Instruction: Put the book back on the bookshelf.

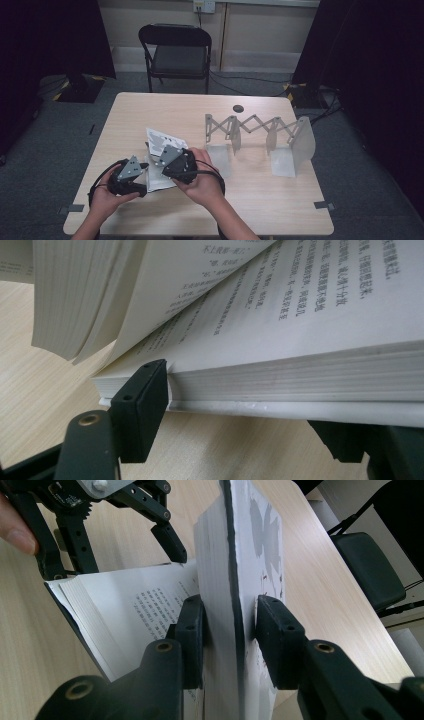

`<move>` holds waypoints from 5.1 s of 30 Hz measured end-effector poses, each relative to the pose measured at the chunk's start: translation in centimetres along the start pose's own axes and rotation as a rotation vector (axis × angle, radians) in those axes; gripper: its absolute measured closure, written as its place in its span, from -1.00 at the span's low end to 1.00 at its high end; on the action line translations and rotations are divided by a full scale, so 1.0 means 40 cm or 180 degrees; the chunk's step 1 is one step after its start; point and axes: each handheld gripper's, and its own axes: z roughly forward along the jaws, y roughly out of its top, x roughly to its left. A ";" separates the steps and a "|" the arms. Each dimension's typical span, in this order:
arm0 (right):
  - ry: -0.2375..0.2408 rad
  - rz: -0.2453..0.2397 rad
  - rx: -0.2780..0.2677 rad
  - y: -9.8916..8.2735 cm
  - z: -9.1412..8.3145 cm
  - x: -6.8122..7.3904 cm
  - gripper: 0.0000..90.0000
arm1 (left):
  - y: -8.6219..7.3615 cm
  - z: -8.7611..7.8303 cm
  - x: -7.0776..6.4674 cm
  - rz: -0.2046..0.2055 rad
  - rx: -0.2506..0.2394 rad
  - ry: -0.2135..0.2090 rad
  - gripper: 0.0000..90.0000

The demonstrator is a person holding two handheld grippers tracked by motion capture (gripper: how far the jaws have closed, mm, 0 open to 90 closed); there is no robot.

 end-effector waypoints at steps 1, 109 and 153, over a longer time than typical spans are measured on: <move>0.0002 0.0017 0.0000 0.000 0.000 0.000 0.45 | 0.000 0.001 0.000 -0.0023 -0.0019 -0.0008 -0.35; 0.0742 0.1281 0.0040 -0.475 0.052 0.056 -0.70 | 0.142 -0.144 0.056 0.0438 0.0404 -0.0405 0.66; 0.0613 0.1268 -0.0084 -0.486 0.056 0.066 -0.71 | 0.159 -0.136 0.087 0.0342 0.0639 -0.0312 0.42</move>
